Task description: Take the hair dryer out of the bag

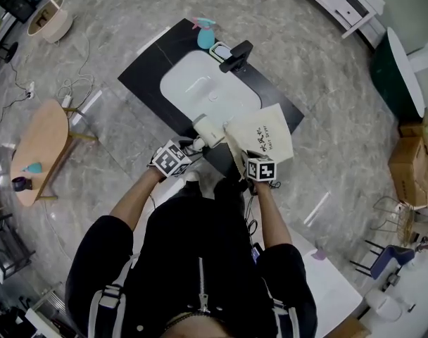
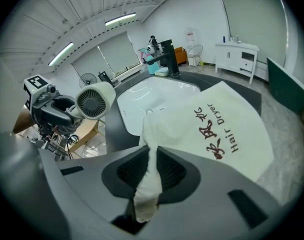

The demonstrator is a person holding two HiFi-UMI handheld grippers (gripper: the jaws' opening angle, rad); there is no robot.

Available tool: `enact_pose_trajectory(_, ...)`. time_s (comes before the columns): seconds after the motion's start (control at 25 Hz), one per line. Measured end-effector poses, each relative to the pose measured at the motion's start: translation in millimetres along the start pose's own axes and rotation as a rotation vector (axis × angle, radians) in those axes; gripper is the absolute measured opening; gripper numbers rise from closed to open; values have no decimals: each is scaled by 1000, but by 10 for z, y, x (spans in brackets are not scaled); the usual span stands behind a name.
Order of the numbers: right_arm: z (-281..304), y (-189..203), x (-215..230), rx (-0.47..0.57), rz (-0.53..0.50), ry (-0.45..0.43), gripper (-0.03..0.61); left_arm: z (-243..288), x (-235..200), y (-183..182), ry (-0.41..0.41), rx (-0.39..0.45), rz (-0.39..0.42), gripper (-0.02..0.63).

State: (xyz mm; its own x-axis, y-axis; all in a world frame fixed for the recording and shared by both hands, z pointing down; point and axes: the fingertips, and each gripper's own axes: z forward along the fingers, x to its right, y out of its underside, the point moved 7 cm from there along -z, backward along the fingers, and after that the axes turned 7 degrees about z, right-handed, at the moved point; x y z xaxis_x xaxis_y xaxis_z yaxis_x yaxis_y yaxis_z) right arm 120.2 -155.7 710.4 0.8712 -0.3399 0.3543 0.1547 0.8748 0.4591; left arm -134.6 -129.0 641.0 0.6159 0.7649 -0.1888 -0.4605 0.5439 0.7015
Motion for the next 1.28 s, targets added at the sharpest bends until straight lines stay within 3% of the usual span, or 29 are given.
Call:
enact_pose_trajectory(0.32,182,148,11,-36,-5,43,77,-238,-66,29,-51,73,-58,224)
enact_pose_trajectory(0.68,156,201,-79,11,-2,56,154,-323,-63,140,-58,83,-98,224)
enact_pose_trajectory(1.04,-177,135,-85,211,49,-46,163,-460,-232,-38,-112,176,-109,224)
enact_pose_trajectory(1.28,-433,-5,-77,298,54,7,133,-563,-312,-239,-149,243,-98,224)
